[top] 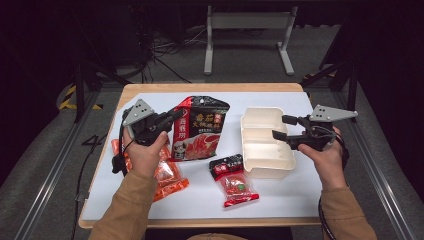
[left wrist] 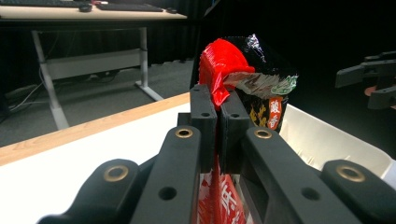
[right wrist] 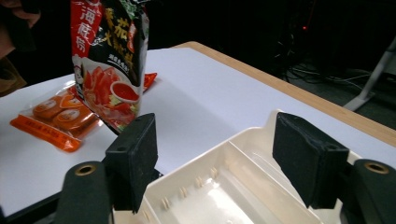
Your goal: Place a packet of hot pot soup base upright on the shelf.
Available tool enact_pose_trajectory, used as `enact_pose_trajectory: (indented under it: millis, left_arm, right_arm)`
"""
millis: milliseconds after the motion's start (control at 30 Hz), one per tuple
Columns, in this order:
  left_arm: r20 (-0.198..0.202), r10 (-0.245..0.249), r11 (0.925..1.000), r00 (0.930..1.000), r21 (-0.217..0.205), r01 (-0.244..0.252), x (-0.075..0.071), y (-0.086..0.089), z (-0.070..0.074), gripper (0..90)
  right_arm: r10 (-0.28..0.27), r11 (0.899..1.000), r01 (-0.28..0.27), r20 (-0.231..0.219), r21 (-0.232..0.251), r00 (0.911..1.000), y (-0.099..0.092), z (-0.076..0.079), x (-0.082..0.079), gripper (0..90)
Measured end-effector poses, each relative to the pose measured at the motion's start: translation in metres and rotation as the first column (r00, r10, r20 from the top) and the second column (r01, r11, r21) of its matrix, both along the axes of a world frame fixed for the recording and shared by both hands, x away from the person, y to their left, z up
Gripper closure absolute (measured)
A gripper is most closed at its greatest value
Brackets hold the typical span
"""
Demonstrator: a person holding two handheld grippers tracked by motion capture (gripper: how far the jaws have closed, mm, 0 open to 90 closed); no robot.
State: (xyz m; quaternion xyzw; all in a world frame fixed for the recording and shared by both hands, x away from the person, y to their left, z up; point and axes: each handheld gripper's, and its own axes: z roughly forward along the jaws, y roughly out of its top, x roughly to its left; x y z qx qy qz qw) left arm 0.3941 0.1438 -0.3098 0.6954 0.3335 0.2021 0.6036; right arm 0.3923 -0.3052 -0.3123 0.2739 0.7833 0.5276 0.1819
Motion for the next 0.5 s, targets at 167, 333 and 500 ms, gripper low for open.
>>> enact_pose_trajectory:
  millis: [167,333,500]
  left_arm:
    - [0.010,-0.012,0.9998,0.9999,-0.015,0.013,-0.002,-0.001,0.001,87.3]
    - [0.011,-0.029,0.9995,0.9995,-0.016,0.029,-0.003,-0.004,0.000,87.2]
    - [0.006,-0.048,0.9985,0.9988,-0.025,0.048,-0.003,-0.008,-0.001,87.2]
  right_arm:
    - [0.049,0.999,-0.049,-0.014,-0.006,0.9987,0.015,0.003,0.004,34.6]
    - [0.106,0.994,-0.106,-0.044,-0.009,0.9934,0.034,0.007,0.010,34.6]
    - [0.143,0.989,-0.144,-0.055,-0.017,0.9882,0.053,0.016,0.015,35.0]
